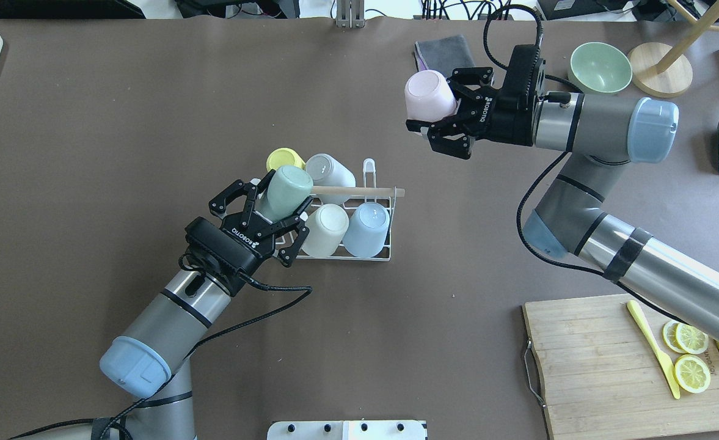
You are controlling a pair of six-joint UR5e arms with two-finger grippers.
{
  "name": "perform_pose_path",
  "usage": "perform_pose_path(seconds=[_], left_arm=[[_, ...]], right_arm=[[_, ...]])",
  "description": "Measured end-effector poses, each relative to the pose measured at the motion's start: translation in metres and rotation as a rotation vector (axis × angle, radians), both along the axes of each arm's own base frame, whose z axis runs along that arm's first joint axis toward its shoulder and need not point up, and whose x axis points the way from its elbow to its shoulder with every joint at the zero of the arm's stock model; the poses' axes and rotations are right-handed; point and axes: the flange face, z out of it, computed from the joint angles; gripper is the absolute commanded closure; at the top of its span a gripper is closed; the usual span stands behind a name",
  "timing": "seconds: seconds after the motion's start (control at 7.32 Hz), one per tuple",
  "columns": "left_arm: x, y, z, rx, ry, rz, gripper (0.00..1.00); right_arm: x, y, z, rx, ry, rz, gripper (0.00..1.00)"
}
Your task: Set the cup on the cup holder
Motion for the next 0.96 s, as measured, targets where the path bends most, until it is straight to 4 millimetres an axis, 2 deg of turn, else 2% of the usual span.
perform_pose_path(seconds=[0.14,0.27,0.41,0.55,0.96], left_arm=[[0.002,0.003,0.002,-0.001,-0.003,0.005,1.0],[0.004,0.006,0.005,-0.003,-0.006,0.011,0.78],[0.006,0.009,0.006,-0.004,-0.005,0.017,0.18],[0.006,0.011,0.008,-0.004,-0.002,0.021,0.02],[0.001,0.013,0.013,0.002,0.023,0.023,0.02]], right_arm=[[-0.004,-0.001,-0.003,-0.035,-0.072,0.006,1.0],[-0.014,0.002,-0.007,-0.065,-0.14,0.003,1.0],[-0.026,0.009,-0.009,-0.089,-0.197,-0.001,1.0],[-0.037,0.015,-0.011,-0.102,-0.232,-0.002,1.0],[-0.059,0.019,-0.016,-0.1,-0.265,-0.007,1.0]])
